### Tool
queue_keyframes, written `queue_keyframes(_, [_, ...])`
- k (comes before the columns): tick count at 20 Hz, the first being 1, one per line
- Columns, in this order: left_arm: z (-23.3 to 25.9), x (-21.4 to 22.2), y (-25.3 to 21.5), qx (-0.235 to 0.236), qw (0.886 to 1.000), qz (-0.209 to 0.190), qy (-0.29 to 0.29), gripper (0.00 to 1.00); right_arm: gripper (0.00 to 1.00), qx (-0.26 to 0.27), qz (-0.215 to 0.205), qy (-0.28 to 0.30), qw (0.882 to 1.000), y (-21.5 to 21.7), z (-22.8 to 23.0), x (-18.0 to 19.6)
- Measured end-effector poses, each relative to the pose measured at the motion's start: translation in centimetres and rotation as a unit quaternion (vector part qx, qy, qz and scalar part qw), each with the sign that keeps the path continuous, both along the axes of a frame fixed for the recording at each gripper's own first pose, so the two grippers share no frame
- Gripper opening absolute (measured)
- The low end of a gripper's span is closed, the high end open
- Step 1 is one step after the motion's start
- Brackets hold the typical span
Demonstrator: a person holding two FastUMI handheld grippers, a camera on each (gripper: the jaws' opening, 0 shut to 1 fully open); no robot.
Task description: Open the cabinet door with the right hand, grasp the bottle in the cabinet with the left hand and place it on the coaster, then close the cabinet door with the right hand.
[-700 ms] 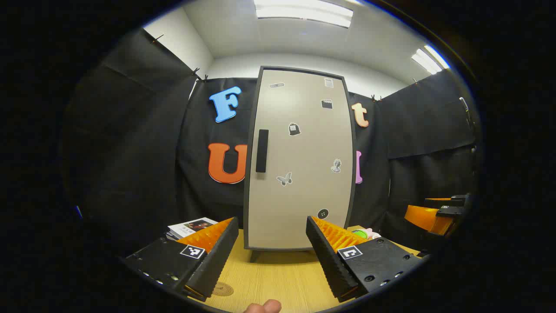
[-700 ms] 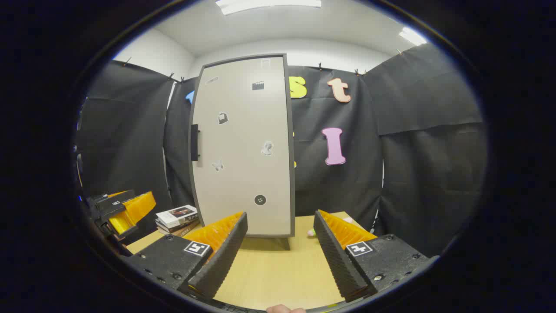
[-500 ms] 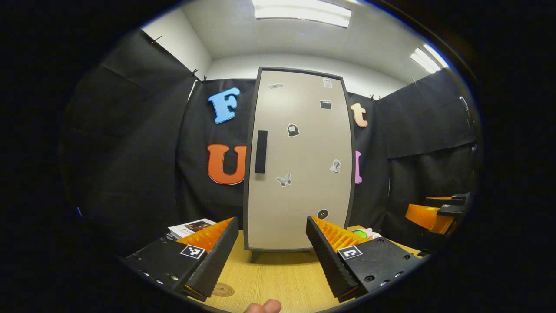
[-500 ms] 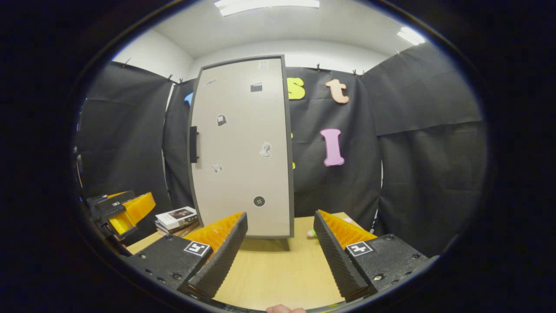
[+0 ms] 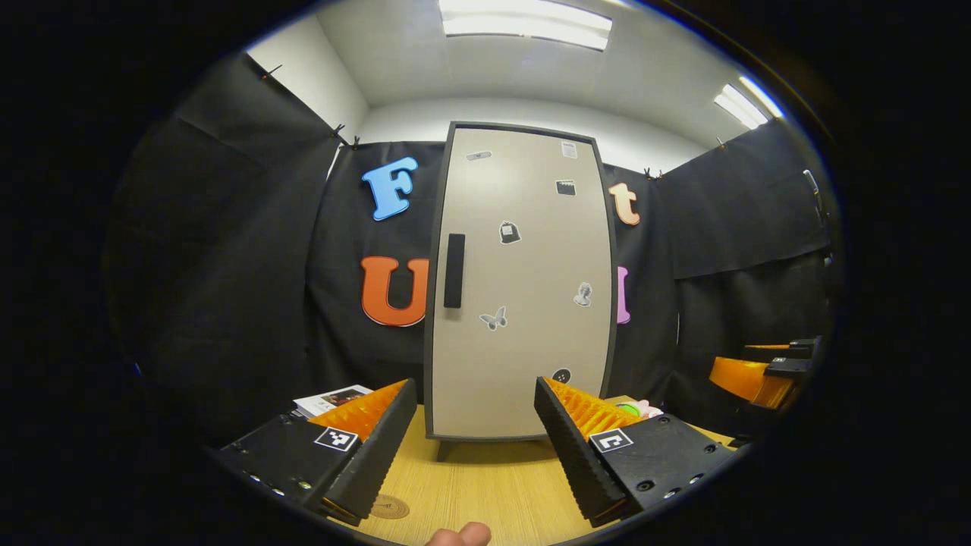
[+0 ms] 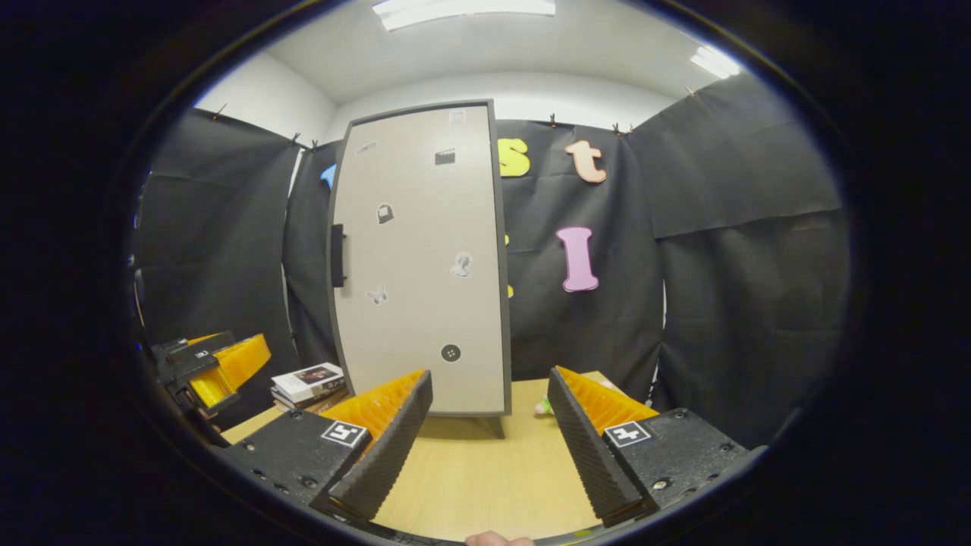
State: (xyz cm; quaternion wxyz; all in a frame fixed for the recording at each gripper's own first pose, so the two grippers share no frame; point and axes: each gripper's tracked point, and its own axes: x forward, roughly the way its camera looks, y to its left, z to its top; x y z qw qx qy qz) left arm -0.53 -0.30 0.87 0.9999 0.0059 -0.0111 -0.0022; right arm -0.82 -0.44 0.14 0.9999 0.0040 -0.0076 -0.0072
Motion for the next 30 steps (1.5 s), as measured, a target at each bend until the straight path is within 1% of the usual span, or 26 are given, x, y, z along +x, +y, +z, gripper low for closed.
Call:
queue_keyframes(15, [0.2, -0.5, 0.1, 0.007, 1.0, 0.004, -0.006, 0.95, 0.99, -0.004, 0.004, 0.0, 1.0, 0.1, 0.0, -0.1])
queue_keyframes(17, [0.3, -0.8, -0.1, 0.005, 1.0, 0.002, -0.007, 0.95, 0.99, -0.005, 0.011, -0.004, 1.0, 0.6, 0.0, 0.2])
queue_keyframes(19, [0.2, -1.0, -0.3, 0.002, 1.0, -0.001, -0.009, 0.95, 0.99, -0.004, 0.02, 0.009, 1.0, 1.1, -1.1, 0.9])
queue_keyframes(21, [0.3, -1.4, -0.4, 0.005, 1.0, -0.002, -0.011, 0.95, 0.99, -0.009, 0.038, 0.006, 0.999, 2.5, -0.3, 2.1])
queue_keyframes(24, [0.3, -1.9, -0.6, 0.008, 1.0, -0.002, -0.011, 0.95, 0.99, -0.019, 0.082, -0.023, 0.996, 5.6, 3.1, 4.4])
queue_keyframes(27, [-0.3, -2.6, -0.9, 0.007, 1.0, -0.005, -0.003, 0.95, 0.99, -0.024, 0.129, -0.036, 0.991, 9.3, 6.0, 7.6])
queue_keyframes(30, [-0.5, -3.3, -1.0, 0.013, 1.0, -0.005, 0.0, 0.95, 0.99, -0.018, 0.177, -0.028, 0.984, 13.5, 8.1, 11.6])
